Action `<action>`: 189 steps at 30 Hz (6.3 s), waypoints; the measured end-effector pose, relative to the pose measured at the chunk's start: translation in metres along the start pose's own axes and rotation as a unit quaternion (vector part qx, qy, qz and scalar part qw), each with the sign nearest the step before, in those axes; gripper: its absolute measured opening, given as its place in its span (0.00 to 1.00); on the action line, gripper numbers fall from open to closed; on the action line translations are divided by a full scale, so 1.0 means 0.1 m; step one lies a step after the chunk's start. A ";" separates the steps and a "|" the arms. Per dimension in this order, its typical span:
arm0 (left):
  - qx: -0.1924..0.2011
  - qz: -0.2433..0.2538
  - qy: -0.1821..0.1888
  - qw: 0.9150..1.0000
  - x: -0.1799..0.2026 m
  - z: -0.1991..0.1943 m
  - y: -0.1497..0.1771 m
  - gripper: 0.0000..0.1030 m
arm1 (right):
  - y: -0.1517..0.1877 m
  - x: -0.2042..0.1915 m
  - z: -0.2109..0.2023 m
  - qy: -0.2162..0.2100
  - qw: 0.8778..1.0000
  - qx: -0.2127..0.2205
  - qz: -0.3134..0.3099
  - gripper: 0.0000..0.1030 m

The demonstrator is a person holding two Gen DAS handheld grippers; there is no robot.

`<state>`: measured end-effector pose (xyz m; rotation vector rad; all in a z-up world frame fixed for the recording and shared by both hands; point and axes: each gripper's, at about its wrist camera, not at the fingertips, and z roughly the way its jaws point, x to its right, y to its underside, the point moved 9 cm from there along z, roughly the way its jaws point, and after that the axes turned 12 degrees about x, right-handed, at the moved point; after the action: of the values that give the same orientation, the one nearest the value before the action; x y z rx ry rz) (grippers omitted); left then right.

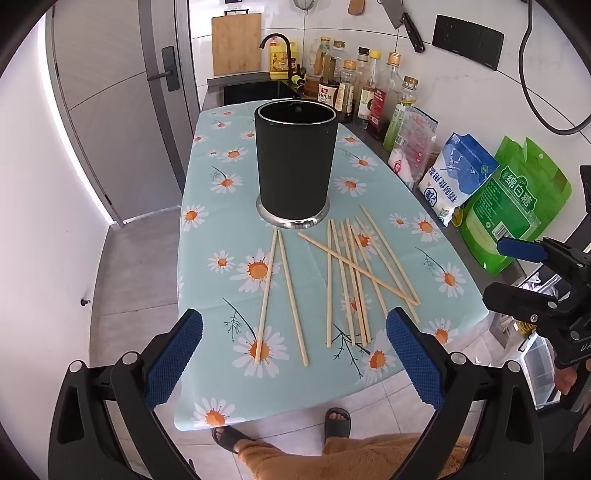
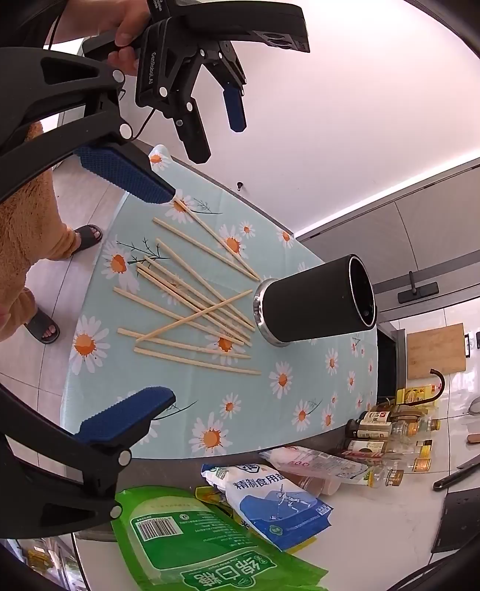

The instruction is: Organize utensils

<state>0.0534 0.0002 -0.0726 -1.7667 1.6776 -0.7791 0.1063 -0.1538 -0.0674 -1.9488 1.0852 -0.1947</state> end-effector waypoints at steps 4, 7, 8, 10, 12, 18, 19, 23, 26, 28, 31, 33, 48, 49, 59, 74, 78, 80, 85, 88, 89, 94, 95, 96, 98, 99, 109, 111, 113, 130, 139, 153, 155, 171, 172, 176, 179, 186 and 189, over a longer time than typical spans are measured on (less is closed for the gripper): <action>0.000 -0.004 0.003 1.000 0.00 0.00 0.01 0.94 | 0.00 -0.02 -0.01 0.000 1.000 0.000 -0.001 0.96; -0.001 -0.002 0.001 1.000 -0.02 0.02 0.04 0.94 | 0.01 0.00 0.02 0.002 1.000 -0.004 -0.003 0.96; -0.001 -0.003 0.001 1.000 -0.02 0.02 0.04 0.94 | 0.01 0.01 0.03 0.002 1.000 -0.003 -0.003 0.96; -0.001 0.000 0.001 1.000 -0.02 0.02 0.04 0.94 | 0.00 -0.01 0.04 0.000 1.000 -0.002 -0.002 0.96; -0.001 0.001 0.002 1.000 -0.02 0.02 0.05 0.94 | 0.00 0.00 0.06 0.000 1.000 -0.002 -0.002 0.96; 0.000 -0.001 0.001 1.000 -0.06 0.01 0.05 0.94 | 0.00 -0.01 0.03 0.000 1.000 0.001 -0.004 0.96; -0.001 -0.001 0.002 1.000 -0.06 0.01 0.04 0.94 | 0.01 -0.03 0.01 0.001 1.000 0.002 -0.005 0.96; -0.001 -0.001 -0.002 1.000 -0.06 0.00 0.03 0.94 | 0.01 -0.02 0.01 0.002 1.000 0.001 -0.005 0.96; -0.001 -0.003 -0.003 1.000 -0.06 0.00 0.03 0.94 | 0.01 -0.02 0.01 0.002 1.000 0.000 -0.006 0.96; 0.000 -0.006 -0.004 1.000 -0.06 -0.01 0.02 0.94 | 0.01 -0.01 0.02 0.002 1.000 -0.001 -0.006 0.96; 0.001 -0.009 -0.003 1.000 -0.07 -0.01 0.02 0.94 | 0.00 -0.01 0.01 0.001 1.000 0.000 -0.006 0.96; 0.002 -0.008 -0.004 1.000 -0.07 -0.01 0.02 0.94 | 0.00 -0.01 0.02 0.001 1.000 0.000 -0.006 0.96; 0.000 -0.009 -0.006 1.000 -0.10 0.00 0.00 0.94 | -0.02 0.00 0.03 0.001 1.000 0.000 -0.007 0.96; 0.000 -0.008 -0.006 1.000 -0.10 0.00 0.00 0.94 | -0.02 -0.01 0.02 0.001 1.000 0.000 -0.007 0.96; 0.000 -0.009 -0.006 1.000 -0.08 -0.01 0.02 0.94 | -0.02 -0.02 0.02 0.000 1.000 0.001 -0.010 0.96; -0.003 -0.006 -0.008 1.000 -0.09 -0.02 0.03 0.94 | -0.02 -0.05 0.03 -0.002 1.000 0.001 -0.011 0.96; -0.003 -0.004 -0.007 1.000 -0.08 -0.02 0.03 0.94 | -0.03 -0.05 0.03 -0.003 1.000 0.001 -0.010 0.96; -0.002 -0.005 -0.006 1.000 -0.08 -0.01 0.03 0.94 | -0.02 -0.06 0.03 -0.002 1.000 0.000 -0.012 0.96; -0.003 -0.006 -0.007 1.000 -0.10 0.00 0.04 0.94 | -0.02 -0.06 0.04 -0.003 1.000 0.000 -0.011 0.96; -0.005 -0.007 -0.008 1.000 -0.10 0.00 0.04 0.94 | -0.02 -0.06 0.05 -0.003 1.000 -0.001 -0.012 0.96; -0.005 -0.007 -0.007 1.000 -0.10 0.00 0.04 0.94 | -0.01 -0.06 0.05 -0.004 1.000 -0.002 -0.011 0.96; -0.008 -0.005 -0.007 1.000 -0.12 0.01 0.04 0.94 | 0.00 -0.05 0.08 -0.003 1.000 -0.006 -0.014 0.96; -0.009 -0.003 -0.006 1.000 -0.12 0.01 0.04 0.94 | 0.00 -0.05 0.08 -0.003 1.000 -0.007 -0.015 0.96; -0.009 -0.002 -0.006 1.000 -0.13 0.02 0.04 0.94 | 0.00 -0.05 0.09 -0.003 1.000 -0.008 -0.016 0.96; -0.011 0.000 -0.005 1.000 -0.13 0.04 0.03 0.94 | 0.01 -0.05 0.12 -0.004 1.000 -0.013 -0.019 0.96; -0.013 0.000 0.001 1.000 -0.13 0.07 0.02 0.94 | 0.01 -0.05 0.14 -0.003 1.000 -0.016 -0.021 0.96; -0.059 0.008 0.039 0.997 -0.25 0.39 -0.04 0.94 | -0.07 -0.04 0.50 -0.032 0.993 -0.073 -0.085 0.96; -0.079 0.007 0.053 0.995 -0.29 0.50 -0.04 0.94 | -0.05 -0.06 0.64 -0.036 0.988 -0.099 -0.110 0.95; -0.097 -0.005 0.064 0.993 -0.35 0.61 -0.03 0.94 | -0.03 -0.08 0.78 -0.047 0.984 -0.124 -0.122 0.89; -0.214 -0.045 0.103 0.970 -0.68 1.48 0.10 0.94 | 0.18 0.12 1.73 -0.050 0.937 -0.321 -0.125 0.24; -0.252 -0.035 0.099 0.962 -0.74 1.78 0.19 0.86 | 0.26 0.03 2.05 -0.037 0.908 -0.375 -0.183 0.15; -0.276 0.012 0.080 0.958 -0.67 1.98 0.35 0.70 | 0.37 -0.19 2.33 -0.028 0.883 -0.412 -0.224 0.08; -0.278 0.026 0.071 0.958 -0.61 2.01 0.35 0.63 | 0.36 -0.17 2.33 -0.025 0.881 -0.414 -0.225 0.06; -0.290 0.051 0.023 0.955 -0.34 2.12 0.32 0.20 | 0.21 -0.03 2.03 -0.040 0.896 -0.400 -0.187 0.05; -0.290 0.052 0.020 0.955 -0.32 2.12 0.32 0.18 | 0.17 -0.02 2.02 -0.040 0.897 -0.399 -0.184 0.05; -0.294 0.058 0.016 0.954 -0.29 2.10 0.33 0.07 | 0.14 0.02 1.96 -0.047 0.902 -0.395 -0.168 0.05; -0.295 0.063 0.010 0.953 -0.27 2.11 0.34 0.04 | 0.14 0.08 1.90 -0.053 0.906 -0.391 -0.155 0.05; -0.302 0.053 0.003 0.952 -0.22 2.07 0.36 0.04 | 0.13 0.23 1.77 -0.061 0.912 -0.381 -0.142 0.05; -0.303 0.047 0.008 0.952 -0.22 1.99 0.37 0.04 | 0.13 0.26 1.73 -0.063 0.913 -0.377 -0.143 0.05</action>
<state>0.1762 0.0233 -0.2332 -2.0465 2.1506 -0.2359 0.2012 -0.0701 -0.1891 -2.7684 0.8421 0.2356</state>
